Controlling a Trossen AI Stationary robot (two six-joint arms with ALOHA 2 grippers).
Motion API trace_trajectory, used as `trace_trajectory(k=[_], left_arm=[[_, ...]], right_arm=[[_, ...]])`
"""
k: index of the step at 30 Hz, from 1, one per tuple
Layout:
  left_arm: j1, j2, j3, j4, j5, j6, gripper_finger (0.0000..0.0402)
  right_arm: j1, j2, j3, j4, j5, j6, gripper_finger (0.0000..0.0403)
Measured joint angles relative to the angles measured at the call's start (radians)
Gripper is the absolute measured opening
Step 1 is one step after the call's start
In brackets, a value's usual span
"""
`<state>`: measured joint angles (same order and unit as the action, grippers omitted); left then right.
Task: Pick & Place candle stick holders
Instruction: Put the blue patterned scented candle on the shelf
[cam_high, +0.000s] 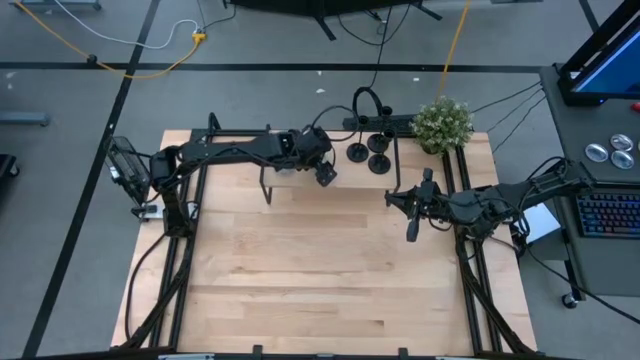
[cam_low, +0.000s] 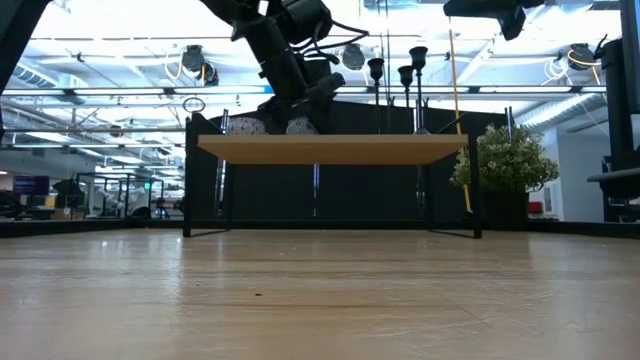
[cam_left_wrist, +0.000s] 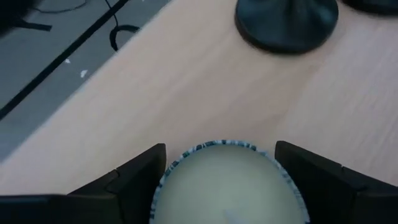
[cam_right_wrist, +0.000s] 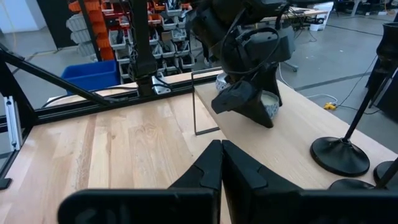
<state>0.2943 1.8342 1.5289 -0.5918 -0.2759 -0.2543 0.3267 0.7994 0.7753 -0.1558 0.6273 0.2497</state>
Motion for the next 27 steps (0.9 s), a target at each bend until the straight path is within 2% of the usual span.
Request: trace_trajectory(k=[5,12,21,27], left_arm=[[0.000,-0.015,0.015,0.017,-0.014,0.026,0.0275],[0.011,-0.027,0.015,-0.034,-0.025,0.025,0.0285],[0.012,-0.027,0.015,-0.062,-0.025,0.024,0.0249],[0.012,-0.036,0.015,-0.012,-0.023,0.064,0.0244]], right_arm=[[0.000,0.000,0.000,-0.002,0.000,-0.003,0.0000],[0.000,0.000,0.000,-0.003,0.000,-0.001,0.0000],[0.000,0.000,0.000,-0.002,0.000,-0.001,0.0000],[0.000,0.000,0.000,-0.003,0.000,-0.001,0.0000]])
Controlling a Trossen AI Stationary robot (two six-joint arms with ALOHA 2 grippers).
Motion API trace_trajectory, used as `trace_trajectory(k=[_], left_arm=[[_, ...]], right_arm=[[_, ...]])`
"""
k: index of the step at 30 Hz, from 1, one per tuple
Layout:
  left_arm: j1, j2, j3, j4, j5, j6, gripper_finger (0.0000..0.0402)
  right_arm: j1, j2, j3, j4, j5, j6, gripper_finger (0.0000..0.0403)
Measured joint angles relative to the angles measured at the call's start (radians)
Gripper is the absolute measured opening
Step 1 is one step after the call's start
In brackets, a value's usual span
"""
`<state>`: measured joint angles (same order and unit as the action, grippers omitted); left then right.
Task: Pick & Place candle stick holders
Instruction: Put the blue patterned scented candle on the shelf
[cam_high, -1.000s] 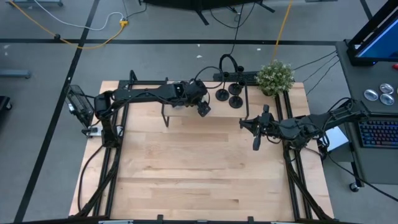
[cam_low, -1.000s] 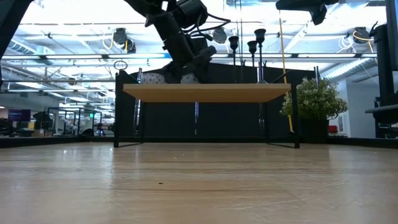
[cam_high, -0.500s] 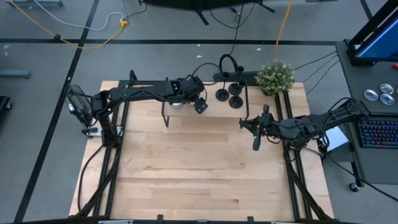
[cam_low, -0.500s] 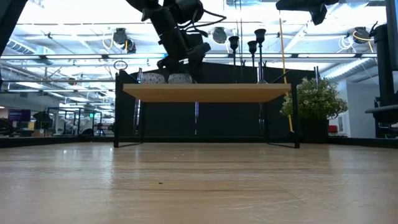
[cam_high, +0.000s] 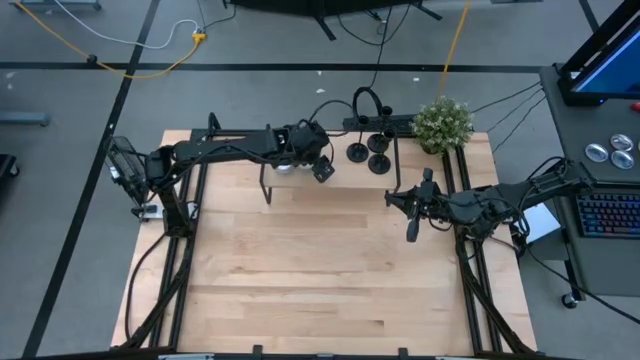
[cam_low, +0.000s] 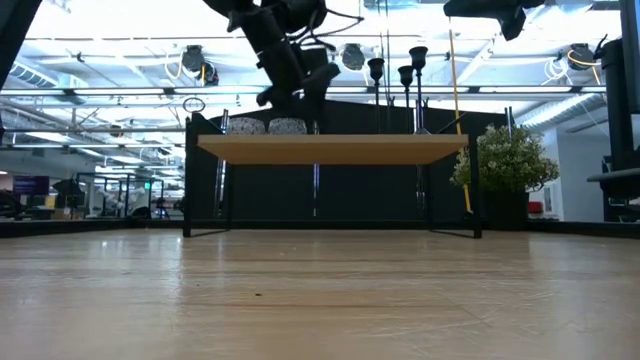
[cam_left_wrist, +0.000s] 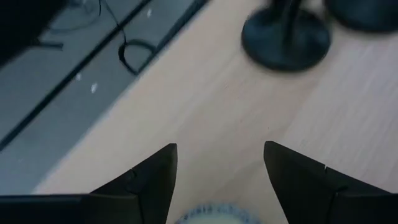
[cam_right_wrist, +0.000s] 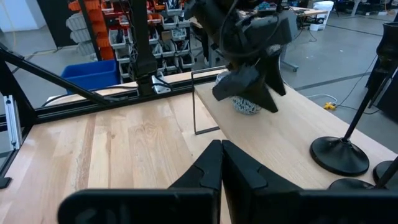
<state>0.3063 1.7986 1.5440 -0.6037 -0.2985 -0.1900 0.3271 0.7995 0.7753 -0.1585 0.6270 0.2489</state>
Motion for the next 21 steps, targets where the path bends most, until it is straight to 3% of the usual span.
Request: trace_trajectory(k=[6,11,16,21], left_arm=[[-0.017,-0.022,0.057,0.031,-0.017,0.049,0.0245],[-0.081,-0.021,0.134,-0.082,0.015,0.023,0.0217],[-0.176,-0.021,0.146,-0.202,0.035,-0.092,0.0151],[-0.239,-0.008,0.146,-0.230,0.001,-0.115,0.0057]], right_arm=[[0.000,0.000,0.000,-0.003,0.000,0.000,0.0000],[0.000,0.000,0.000,-0.004,0.000,0.000,0.0000],[0.000,0.000,0.000,-0.004,0.000,-0.004,0.0000],[0.000,0.000,0.000,-0.004,0.000,-0.007,0.0000]])
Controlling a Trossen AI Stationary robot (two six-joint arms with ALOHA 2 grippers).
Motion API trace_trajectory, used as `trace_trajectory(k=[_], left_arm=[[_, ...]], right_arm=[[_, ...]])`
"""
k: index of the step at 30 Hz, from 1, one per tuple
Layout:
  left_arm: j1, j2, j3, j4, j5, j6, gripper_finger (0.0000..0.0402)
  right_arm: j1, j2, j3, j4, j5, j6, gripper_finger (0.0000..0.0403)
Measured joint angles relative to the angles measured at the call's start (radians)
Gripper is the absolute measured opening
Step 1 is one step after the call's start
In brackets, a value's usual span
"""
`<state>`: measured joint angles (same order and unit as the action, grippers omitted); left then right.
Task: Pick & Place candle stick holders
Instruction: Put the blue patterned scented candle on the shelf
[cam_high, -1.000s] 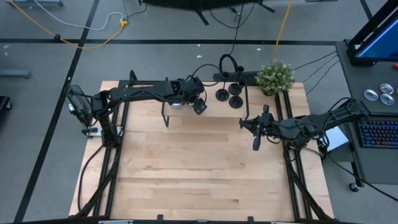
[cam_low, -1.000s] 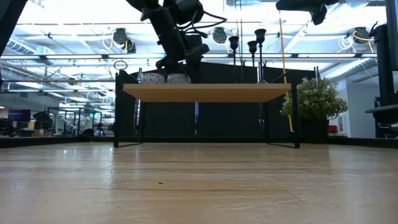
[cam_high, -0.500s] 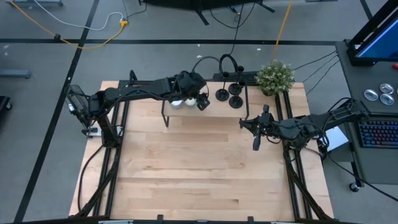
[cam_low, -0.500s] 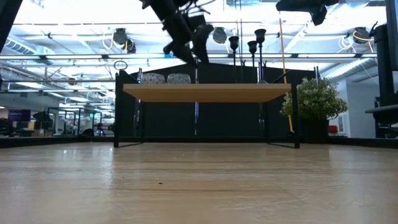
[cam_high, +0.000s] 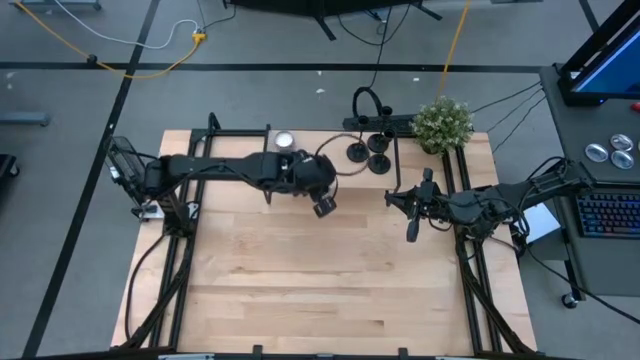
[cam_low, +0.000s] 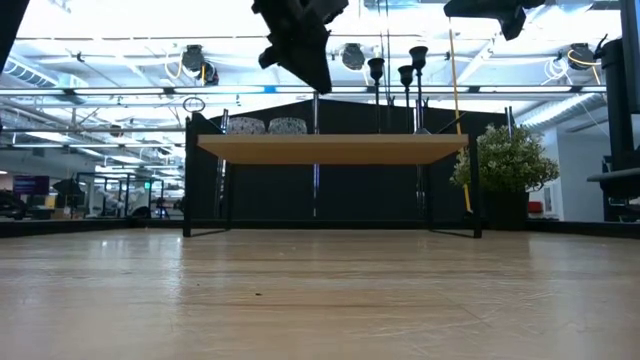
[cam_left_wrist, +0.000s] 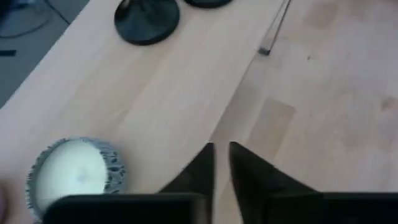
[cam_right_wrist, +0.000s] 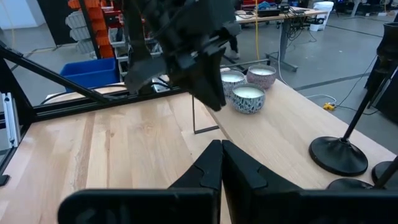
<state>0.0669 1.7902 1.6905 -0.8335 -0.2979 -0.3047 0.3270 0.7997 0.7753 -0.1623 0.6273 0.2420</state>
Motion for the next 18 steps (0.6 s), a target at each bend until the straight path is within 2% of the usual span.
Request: trace_trajectory(k=[3,9,18], left_arm=[[-0.004,0.004,-0.001,-0.002,-0.075,0.011,0.0010],[0.036,0.016,-0.005,-0.050,-0.095,-0.021,0.0004],[0.062,0.053,-0.028,-0.044,-0.059,-0.031,0.0004]], right_arm=[[0.000,0.000,0.000,0.000,0.000,0.000,0.0000],[0.000,0.000,0.000,0.001,0.000,0.004,0.0000],[0.000,0.000,0.000,0.001,0.000,-0.001,0.0000]])
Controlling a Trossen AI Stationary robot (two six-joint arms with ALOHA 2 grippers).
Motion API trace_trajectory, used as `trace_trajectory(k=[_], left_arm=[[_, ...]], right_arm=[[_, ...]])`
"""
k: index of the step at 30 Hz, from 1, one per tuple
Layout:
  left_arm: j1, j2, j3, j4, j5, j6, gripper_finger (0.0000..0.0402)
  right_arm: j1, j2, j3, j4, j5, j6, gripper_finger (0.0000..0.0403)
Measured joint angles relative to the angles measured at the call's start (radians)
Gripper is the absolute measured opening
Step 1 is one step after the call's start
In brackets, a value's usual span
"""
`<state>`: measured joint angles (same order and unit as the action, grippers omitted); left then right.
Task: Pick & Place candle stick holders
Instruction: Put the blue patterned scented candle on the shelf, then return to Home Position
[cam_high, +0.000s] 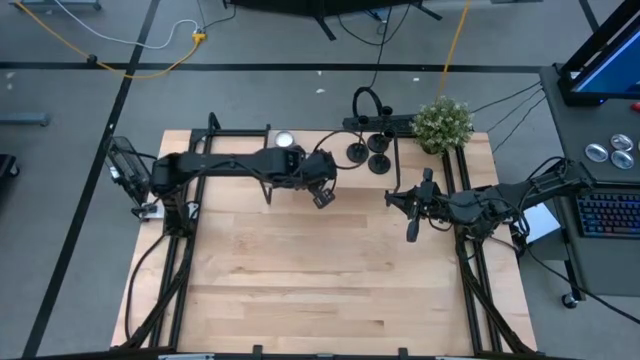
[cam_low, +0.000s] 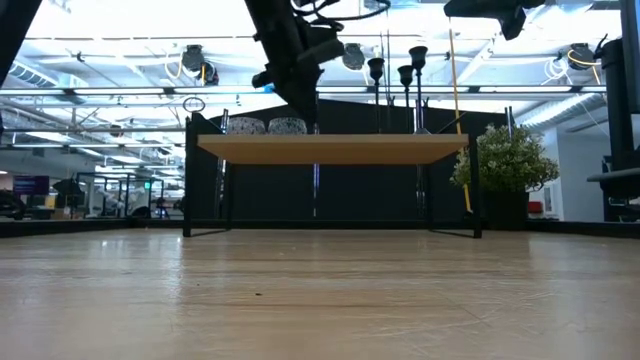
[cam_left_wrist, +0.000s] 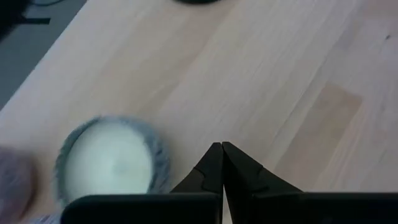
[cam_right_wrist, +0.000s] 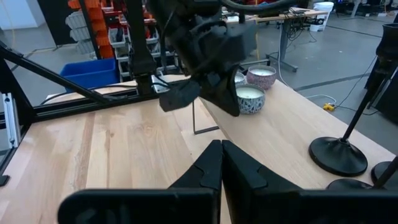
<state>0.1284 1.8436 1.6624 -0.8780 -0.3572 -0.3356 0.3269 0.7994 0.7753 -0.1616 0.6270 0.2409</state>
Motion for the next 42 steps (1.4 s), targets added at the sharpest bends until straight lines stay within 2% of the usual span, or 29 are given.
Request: trace_trajectory(k=[4,31,35,39,42], left_arm=[[0.010,0.007,0.000,0.003,0.027,0.005,0.0003],[0.093,0.004,-0.049,-0.008,-0.001,0.042,0.0002],[0.078,-0.007,-0.004,-0.014,-0.004,0.036,0.0002],[0.057,-0.023,0.102,-0.019,-0.019,0.056,0.0002],[0.034,-0.026,0.206,-0.060,-0.069,0.066,0.0002]], right_arm=[[0.000,0.000,0.000,0.000,0.000,-0.002,0.0000],[0.000,0.000,0.000,0.000,0.000,0.001,0.0000],[0.000,0.000,0.000,-0.001,0.000,0.001,0.0000],[0.000,0.000,0.000,-0.001,0.000,0.001,0.0000],[0.000,0.000,0.000,-0.001,0.000,0.001,0.0000]])
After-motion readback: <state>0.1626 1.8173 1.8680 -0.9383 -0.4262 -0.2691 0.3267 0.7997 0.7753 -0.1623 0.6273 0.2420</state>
